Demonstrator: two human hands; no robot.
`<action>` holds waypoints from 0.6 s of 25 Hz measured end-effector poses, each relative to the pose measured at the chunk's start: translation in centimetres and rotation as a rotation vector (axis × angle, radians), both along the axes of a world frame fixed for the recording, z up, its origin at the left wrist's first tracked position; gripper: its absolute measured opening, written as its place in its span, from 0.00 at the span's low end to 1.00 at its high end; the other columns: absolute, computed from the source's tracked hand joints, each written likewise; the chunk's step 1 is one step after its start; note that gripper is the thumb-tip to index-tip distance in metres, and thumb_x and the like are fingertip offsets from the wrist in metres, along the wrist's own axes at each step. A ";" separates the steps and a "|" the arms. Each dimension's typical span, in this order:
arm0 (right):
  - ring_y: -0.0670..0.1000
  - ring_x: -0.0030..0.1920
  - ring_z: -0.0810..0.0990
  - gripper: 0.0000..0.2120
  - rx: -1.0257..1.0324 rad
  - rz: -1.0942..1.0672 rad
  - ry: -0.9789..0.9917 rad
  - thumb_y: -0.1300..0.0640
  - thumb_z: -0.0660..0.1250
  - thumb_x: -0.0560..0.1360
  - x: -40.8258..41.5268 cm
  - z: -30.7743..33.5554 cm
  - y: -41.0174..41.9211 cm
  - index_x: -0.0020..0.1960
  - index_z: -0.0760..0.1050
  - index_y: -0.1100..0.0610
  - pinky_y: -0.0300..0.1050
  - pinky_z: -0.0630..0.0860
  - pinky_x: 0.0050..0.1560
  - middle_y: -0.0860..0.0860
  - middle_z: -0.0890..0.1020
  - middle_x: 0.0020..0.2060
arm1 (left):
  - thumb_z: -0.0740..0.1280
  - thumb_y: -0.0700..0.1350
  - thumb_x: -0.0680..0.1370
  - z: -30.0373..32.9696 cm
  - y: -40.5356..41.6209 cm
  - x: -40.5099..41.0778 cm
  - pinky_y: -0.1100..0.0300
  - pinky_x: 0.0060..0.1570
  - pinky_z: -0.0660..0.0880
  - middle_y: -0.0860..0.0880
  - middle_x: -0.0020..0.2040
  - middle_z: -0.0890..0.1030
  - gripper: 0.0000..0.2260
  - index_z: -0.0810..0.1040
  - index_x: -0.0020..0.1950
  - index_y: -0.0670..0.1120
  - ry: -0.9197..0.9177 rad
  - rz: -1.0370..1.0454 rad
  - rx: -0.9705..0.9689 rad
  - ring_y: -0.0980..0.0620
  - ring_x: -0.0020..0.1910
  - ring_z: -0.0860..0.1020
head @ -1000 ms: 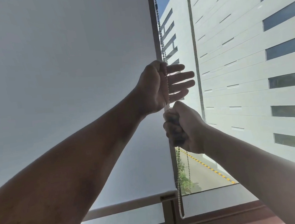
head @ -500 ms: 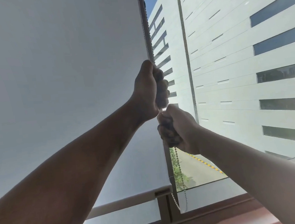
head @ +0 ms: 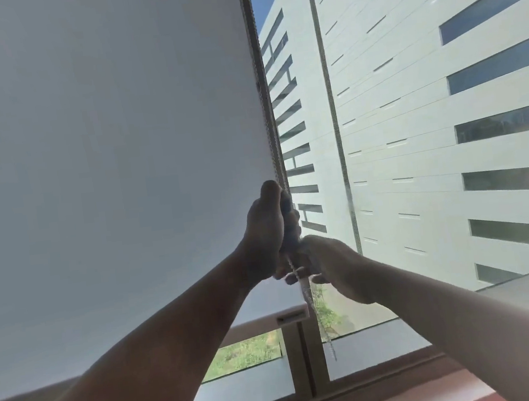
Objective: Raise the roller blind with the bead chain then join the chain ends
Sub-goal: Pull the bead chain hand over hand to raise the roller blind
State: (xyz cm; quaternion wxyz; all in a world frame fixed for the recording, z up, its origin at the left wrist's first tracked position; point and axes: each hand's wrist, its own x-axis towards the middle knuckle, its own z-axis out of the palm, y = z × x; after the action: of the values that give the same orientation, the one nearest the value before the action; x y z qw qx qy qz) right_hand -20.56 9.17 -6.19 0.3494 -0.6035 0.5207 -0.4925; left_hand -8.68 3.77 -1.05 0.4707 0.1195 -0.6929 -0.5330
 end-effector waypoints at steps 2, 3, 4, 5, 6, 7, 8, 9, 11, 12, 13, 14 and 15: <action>0.53 0.54 0.85 0.20 -0.115 -0.082 -0.036 0.56 0.53 0.81 -1.0 2.9 -0.4 0.56 0.81 0.64 0.57 0.67 0.59 0.55 0.89 0.52 | 0.52 0.48 0.80 0.1 0.1 0.3 0.66 0.25 0.57 0.52 0.24 0.56 0.19 0.59 0.28 0.52 -0.001 0.000 -0.002 0.53 0.21 0.52; 0.54 0.55 0.84 0.20 -0.170 -0.083 -0.102 0.57 0.52 0.80 -1.2 4.8 -0.5 0.58 0.81 0.63 0.59 0.68 0.60 0.54 0.89 0.53 | 0.51 0.48 0.80 0.2 0.1 0.4 0.66 0.25 0.56 0.52 0.25 0.56 0.20 0.59 0.27 0.52 -0.009 -0.001 -0.004 0.53 0.22 0.51; 0.54 0.54 0.84 0.20 -0.213 -0.060 -0.186 0.57 0.51 0.80 -1.3 6.8 -0.4 0.57 0.81 0.61 0.59 0.68 0.61 0.53 0.89 0.51 | 0.51 0.48 0.80 0.2 0.1 0.4 0.65 0.25 0.55 0.53 0.25 0.55 0.20 0.58 0.27 0.52 -0.018 -0.002 -0.003 0.53 0.22 0.51; 0.54 0.52 0.83 0.20 -0.243 -0.022 -0.268 0.57 0.51 0.79 -1.2 8.9 -0.4 0.56 0.81 0.59 0.58 0.69 0.60 0.53 0.88 0.51 | 0.51 0.49 0.80 0.2 0.2 0.3 0.65 0.25 0.53 0.53 0.25 0.55 0.19 0.57 0.28 0.52 -0.024 -0.001 -0.001 0.53 0.22 0.50; 0.55 0.51 0.83 0.19 -0.257 0.023 -0.335 0.57 0.52 0.79 -0.9 10.7 -0.3 0.56 0.81 0.58 0.57 0.70 0.59 0.54 0.89 0.51 | 0.52 0.49 0.80 0.2 0.2 0.2 0.65 0.25 0.53 0.53 0.25 0.55 0.18 0.56 0.29 0.53 -0.026 -0.002 0.000 0.53 0.22 0.50; 0.56 0.52 0.84 0.20 -0.259 0.067 -0.376 0.56 0.52 0.79 -0.4 12.4 -0.2 0.57 0.80 0.58 0.55 0.71 0.57 0.56 0.88 0.53 | 0.52 0.49 0.80 0.2 0.3 0.0 0.65 0.25 0.53 0.53 0.25 0.55 0.18 0.55 0.30 0.53 -0.031 -0.005 -0.006 0.53 0.22 0.50; 0.58 0.53 0.85 0.20 -0.253 0.113 -0.402 0.56 0.51 0.78 0.2 13.7 -0.1 0.58 0.80 0.59 0.53 0.72 0.55 0.57 0.88 0.54 | 0.52 0.49 0.80 0.2 0.4 -0.2 0.64 0.25 0.53 0.53 0.25 0.55 0.18 0.55 0.30 0.53 -0.038 -0.010 -0.014 0.53 0.22 0.51; 0.59 0.54 0.85 0.21 -0.242 0.167 -0.428 0.56 0.51 0.78 0.8 14.7 0.1 0.58 0.80 0.61 0.52 0.74 0.52 0.59 0.88 0.54 | 0.52 0.50 0.80 0.2 0.6 -0.4 0.63 0.25 0.52 0.53 0.25 0.55 0.18 0.55 0.30 0.53 -0.045 -0.014 -0.019 0.53 0.22 0.51; 0.59 0.49 0.86 0.20 -0.218 0.257 -0.496 0.57 0.51 0.78 1.6 16.0 0.3 0.55 0.81 0.63 0.48 0.77 0.45 0.60 0.88 0.52 | 0.51 0.50 0.81 0.2 0.7 -0.6 0.63 0.25 0.52 0.53 0.24 0.56 0.19 0.55 0.30 0.53 -0.055 -0.030 -0.032 0.53 0.22 0.51; 0.57 0.43 0.86 0.19 -0.207 0.272 -0.518 0.57 0.52 0.78 1.9 16.3 0.5 0.52 0.81 0.62 0.44 0.77 0.39 0.59 0.88 0.49 | 0.51 0.50 0.81 0.1 0.8 -0.7 0.64 0.25 0.53 0.53 0.24 0.56 0.19 0.55 0.29 0.53 -0.058 -0.036 -0.043 0.53 0.22 0.51; 0.53 0.34 0.83 0.18 -0.201 0.270 -0.531 0.57 0.52 0.78 2.1 16.4 0.5 0.49 0.81 0.61 0.41 0.75 0.33 0.58 0.88 0.44 | 0.51 0.50 0.81 0.2 0.9 -0.6 0.64 0.25 0.53 0.52 0.23 0.56 0.19 0.56 0.29 0.53 -0.062 -0.034 -0.054 0.53 0.21 0.51; 0.50 0.27 0.77 0.17 -0.197 0.262 -0.546 0.57 0.53 0.78 2.2 16.4 0.6 0.45 0.79 0.59 0.38 0.69 0.27 0.56 0.86 0.38 | 0.51 0.50 0.81 0.2 0.9 -0.6 0.64 0.25 0.53 0.52 0.23 0.56 0.19 0.56 0.29 0.53 -0.068 -0.027 -0.059 0.52 0.21 0.51; 0.48 0.22 0.69 0.16 -0.195 0.255 -0.561 0.57 0.53 0.77 2.2 16.3 0.5 0.40 0.77 0.58 0.36 0.63 0.24 0.54 0.83 0.32 | 0.51 0.50 0.81 0.2 0.8 -0.5 0.63 0.25 0.52 0.52 0.24 0.55 0.19 0.55 0.30 0.52 -0.074 -0.020 -0.062 0.52 0.22 0.51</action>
State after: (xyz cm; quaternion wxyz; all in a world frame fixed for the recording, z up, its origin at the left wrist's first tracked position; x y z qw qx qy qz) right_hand -18.36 9.67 10.10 0.4787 -0.5352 0.2748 -0.6395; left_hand -9.18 4.62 -0.82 0.4429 0.1178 -0.7271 -0.5112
